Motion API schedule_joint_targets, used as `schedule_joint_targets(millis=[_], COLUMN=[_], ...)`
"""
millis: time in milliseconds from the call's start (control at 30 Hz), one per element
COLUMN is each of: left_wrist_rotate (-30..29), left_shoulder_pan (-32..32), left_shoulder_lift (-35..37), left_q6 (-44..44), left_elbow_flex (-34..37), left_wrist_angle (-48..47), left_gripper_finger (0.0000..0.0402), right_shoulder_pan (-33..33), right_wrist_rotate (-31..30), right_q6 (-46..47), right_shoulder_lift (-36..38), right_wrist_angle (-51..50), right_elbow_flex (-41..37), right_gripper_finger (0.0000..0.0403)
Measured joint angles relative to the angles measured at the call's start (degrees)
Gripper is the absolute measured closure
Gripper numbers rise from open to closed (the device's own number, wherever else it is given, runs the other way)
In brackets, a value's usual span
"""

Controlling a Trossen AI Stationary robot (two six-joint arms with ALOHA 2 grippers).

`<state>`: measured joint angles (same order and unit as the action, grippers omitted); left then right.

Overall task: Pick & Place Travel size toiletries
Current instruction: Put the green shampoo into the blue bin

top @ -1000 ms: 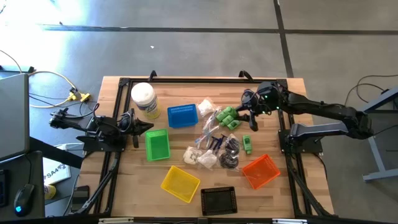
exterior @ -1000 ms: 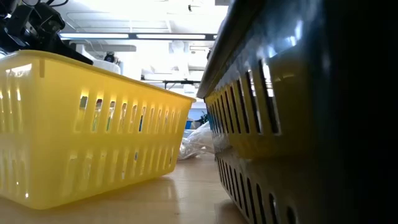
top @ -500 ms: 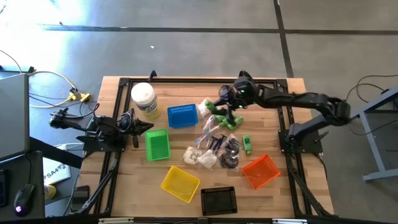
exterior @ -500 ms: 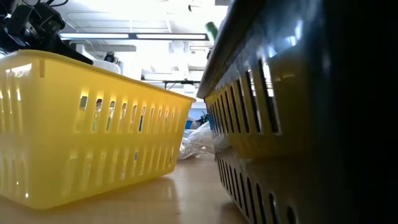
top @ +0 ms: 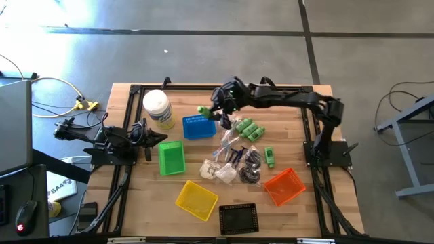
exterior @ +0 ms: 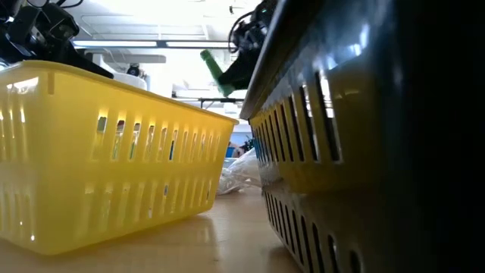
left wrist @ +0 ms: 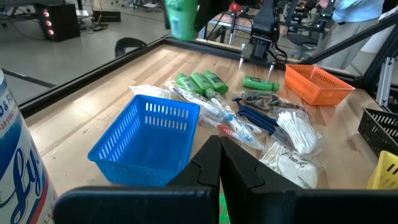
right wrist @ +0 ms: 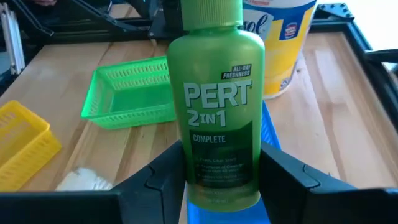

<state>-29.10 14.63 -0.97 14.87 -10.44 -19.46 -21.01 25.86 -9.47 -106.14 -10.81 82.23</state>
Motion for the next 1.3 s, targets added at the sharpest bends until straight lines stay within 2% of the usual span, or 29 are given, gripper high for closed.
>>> schedule_joint_targets(millis=[200,300,567,1133,1300], left_wrist_rotate=[0.0,0.0,0.0,-0.1,0.0], left_shoulder_pan=[0.0,0.0,0.0,0.0,0.0], left_shoulder_lift=[0.0,0.0,0.0,0.0,0.0], left_q6=[0.0,0.0,0.0,0.0,0.0], left_elbow_flex=[0.0,0.0,0.0,0.0,0.0], left_wrist_angle=[0.0,0.0,0.0,0.0,0.0], left_gripper_finger=[0.0402,0.0402,0.0402,0.0402,0.0402], right_shoulder_pan=[0.2,0.9,1.2,1.9,1.9], right_wrist_rotate=[-0.4,-2.5,-4.3,-8.4,-8.4], right_q6=[-0.7,-1.1,-0.8,-3.9,-3.7], right_shoulder_lift=[-8.5,-12.5,-21.0,-22.9,-22.9], right_wrist_angle=[-4.9,-7.5,-13.9,-16.2,-16.0], right_elbow_flex=[8.4,11.8,17.3,18.3,18.3], right_gripper_finger=[0.0243,0.0243,0.0243,0.0241,0.0215])
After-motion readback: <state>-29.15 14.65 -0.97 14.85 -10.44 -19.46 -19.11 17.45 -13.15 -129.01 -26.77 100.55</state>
